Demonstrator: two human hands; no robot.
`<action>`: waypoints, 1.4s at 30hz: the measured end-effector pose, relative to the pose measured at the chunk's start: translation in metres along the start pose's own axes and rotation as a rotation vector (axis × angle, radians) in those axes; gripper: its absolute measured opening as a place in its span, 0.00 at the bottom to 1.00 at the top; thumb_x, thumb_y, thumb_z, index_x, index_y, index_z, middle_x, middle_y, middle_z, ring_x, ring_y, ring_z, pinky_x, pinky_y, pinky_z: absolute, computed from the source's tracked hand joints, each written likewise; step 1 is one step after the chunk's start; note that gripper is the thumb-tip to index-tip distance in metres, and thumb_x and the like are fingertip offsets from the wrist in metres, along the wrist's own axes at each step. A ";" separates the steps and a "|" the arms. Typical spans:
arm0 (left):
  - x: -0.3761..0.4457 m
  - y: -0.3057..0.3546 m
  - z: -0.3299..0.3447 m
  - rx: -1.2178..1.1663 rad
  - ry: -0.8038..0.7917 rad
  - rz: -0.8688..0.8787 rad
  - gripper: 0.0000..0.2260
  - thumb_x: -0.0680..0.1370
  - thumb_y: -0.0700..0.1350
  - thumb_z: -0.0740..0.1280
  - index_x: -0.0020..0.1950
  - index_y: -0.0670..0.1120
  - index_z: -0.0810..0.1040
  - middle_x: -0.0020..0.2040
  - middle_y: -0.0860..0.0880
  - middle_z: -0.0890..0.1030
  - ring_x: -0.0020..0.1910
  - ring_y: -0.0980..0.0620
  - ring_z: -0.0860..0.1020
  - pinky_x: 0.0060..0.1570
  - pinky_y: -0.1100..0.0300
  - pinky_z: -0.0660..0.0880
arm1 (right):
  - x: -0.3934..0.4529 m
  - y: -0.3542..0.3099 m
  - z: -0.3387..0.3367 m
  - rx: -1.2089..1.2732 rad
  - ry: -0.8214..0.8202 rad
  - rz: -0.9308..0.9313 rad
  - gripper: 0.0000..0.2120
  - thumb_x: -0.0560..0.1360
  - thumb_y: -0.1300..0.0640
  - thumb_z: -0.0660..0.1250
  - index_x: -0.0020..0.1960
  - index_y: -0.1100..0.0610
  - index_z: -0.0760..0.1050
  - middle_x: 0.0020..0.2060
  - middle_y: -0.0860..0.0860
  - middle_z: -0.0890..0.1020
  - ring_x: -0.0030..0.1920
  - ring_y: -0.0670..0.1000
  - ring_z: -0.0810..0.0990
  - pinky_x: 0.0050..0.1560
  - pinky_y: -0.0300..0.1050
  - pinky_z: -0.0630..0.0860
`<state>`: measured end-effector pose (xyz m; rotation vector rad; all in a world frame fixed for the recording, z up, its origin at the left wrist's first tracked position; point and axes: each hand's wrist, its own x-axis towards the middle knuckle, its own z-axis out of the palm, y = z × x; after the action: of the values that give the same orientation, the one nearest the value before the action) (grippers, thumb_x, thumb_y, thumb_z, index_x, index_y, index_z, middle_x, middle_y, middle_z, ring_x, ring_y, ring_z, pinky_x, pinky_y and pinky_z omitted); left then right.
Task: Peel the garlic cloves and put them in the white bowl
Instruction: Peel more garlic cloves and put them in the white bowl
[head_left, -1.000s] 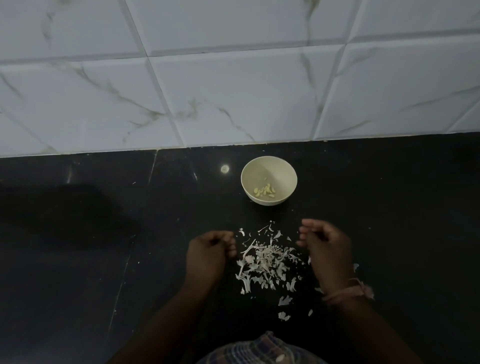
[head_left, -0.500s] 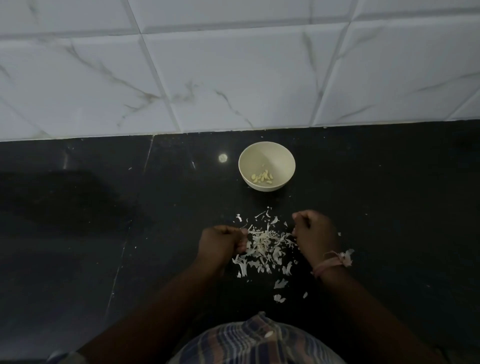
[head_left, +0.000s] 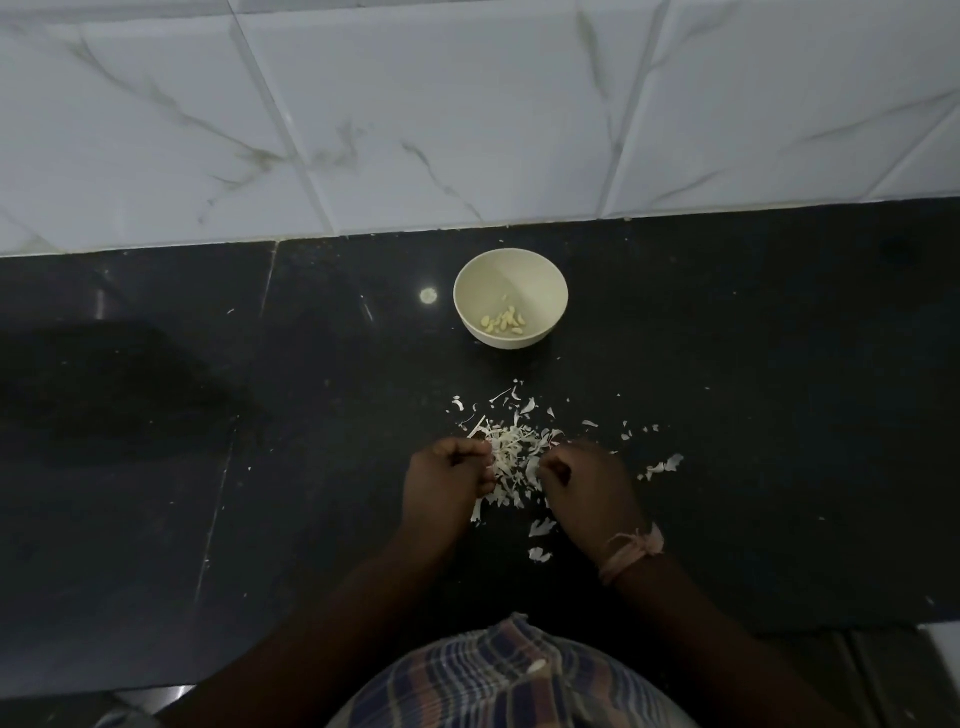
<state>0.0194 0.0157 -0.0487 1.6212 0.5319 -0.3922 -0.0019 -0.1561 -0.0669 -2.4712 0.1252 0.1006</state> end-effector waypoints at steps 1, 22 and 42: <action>-0.002 -0.001 -0.001 -0.001 0.003 0.001 0.06 0.79 0.33 0.67 0.50 0.41 0.83 0.44 0.44 0.86 0.38 0.53 0.83 0.39 0.62 0.81 | -0.001 0.000 0.002 -0.029 -0.009 -0.009 0.06 0.78 0.56 0.69 0.43 0.55 0.81 0.41 0.49 0.78 0.42 0.47 0.76 0.47 0.48 0.76; -0.013 -0.004 0.007 -0.217 -0.177 -0.024 0.04 0.79 0.36 0.71 0.52 0.39 0.84 0.47 0.41 0.87 0.45 0.47 0.85 0.53 0.55 0.82 | -0.007 -0.032 -0.009 0.149 0.057 0.051 0.04 0.74 0.60 0.70 0.43 0.57 0.75 0.38 0.48 0.79 0.39 0.46 0.77 0.39 0.40 0.73; -0.009 0.010 -0.001 -0.285 -0.459 -0.257 0.03 0.78 0.34 0.69 0.50 0.37 0.82 0.43 0.43 0.85 0.38 0.54 0.83 0.40 0.63 0.81 | -0.030 -0.036 -0.022 0.403 0.126 0.148 0.10 0.73 0.62 0.74 0.40 0.51 0.76 0.35 0.48 0.82 0.37 0.42 0.82 0.37 0.36 0.78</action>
<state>0.0174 0.0149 -0.0348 1.1420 0.4210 -0.8181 -0.0261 -0.1396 -0.0239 -2.0627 0.3473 -0.0171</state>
